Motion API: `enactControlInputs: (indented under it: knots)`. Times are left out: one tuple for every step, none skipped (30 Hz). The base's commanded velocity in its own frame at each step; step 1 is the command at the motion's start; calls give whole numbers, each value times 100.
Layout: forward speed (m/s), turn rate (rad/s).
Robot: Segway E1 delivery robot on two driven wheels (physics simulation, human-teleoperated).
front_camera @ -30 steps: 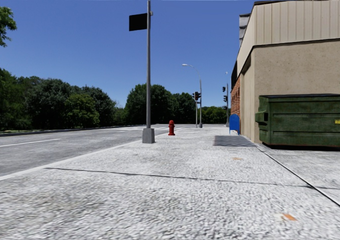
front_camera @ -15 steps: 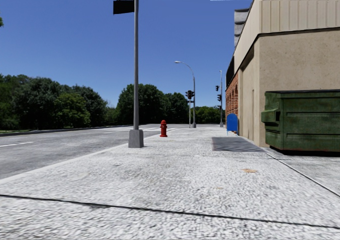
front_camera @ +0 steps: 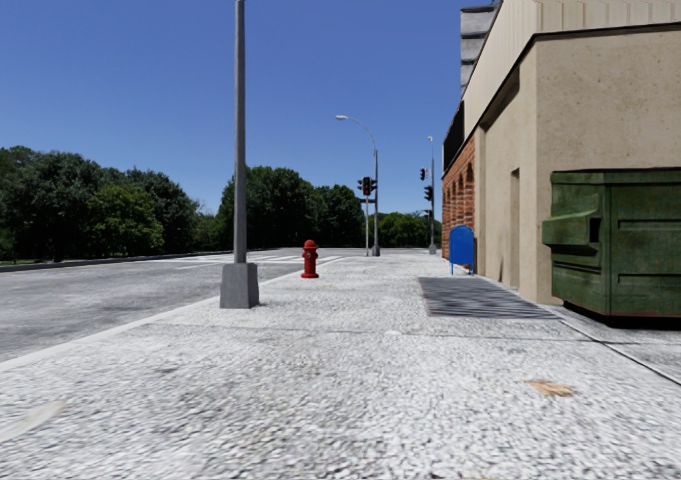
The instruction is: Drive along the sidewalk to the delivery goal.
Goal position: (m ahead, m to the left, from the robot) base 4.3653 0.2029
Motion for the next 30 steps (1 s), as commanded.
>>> enactControlInputs:
  knots:
    - [174, 0]
    - [172, 0]
    - [172, 0]
    - [171, 0]
    - [170, 0]
    - [169, 0]
    - [169, 0]
    - [167, 0]
    - [163, 0]
    - [163, 0]
    - [162, 0]
    - [161, 0]
    - [161, 0]
    - [161, 0]
    - [161, 0]
    - [161, 0]
    - [161, 0]
    - [161, 0]
    - [160, 0]
    - [156, 0]
    - [156, 0]
    - [152, 0]
    - [141, 0]
    - [141, 0]
    - [132, 0]
    - [130, 0]
    - [128, 13]
    - [128, 13]
    - [123, 25]
    - [122, 44]
